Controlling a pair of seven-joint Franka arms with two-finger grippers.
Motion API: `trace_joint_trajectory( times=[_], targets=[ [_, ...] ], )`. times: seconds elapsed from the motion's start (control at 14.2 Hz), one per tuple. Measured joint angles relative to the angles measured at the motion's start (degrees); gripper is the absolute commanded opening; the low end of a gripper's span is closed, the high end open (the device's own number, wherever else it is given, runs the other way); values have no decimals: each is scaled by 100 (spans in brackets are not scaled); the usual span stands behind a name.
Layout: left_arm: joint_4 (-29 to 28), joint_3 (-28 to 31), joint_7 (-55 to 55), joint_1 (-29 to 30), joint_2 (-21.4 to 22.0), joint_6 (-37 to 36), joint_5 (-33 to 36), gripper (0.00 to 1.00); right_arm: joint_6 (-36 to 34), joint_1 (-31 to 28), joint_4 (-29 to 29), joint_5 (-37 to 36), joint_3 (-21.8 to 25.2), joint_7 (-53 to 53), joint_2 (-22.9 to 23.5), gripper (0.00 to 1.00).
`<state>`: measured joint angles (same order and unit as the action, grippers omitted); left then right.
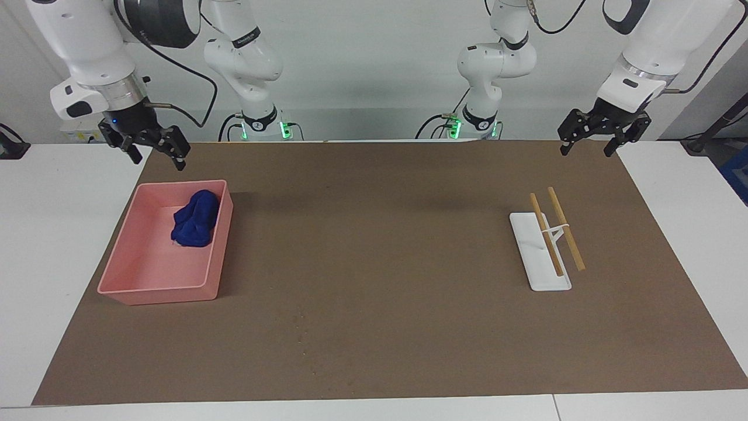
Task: Wipe water with towel using both arms
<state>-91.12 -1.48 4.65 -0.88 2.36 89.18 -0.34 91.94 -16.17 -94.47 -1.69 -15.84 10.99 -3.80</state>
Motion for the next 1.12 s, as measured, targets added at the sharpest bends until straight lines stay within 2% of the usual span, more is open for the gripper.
trace_joint_trajectory(
  times=[0.63,1.12],
  targets=[
    [0,0,0,0,0,0,0,100,-178,403,627,-24,-27,238,187,100],
    [0,0,0,0,0,0,0,100,-422,536,687,-23,134,238,195,100]
  ],
)
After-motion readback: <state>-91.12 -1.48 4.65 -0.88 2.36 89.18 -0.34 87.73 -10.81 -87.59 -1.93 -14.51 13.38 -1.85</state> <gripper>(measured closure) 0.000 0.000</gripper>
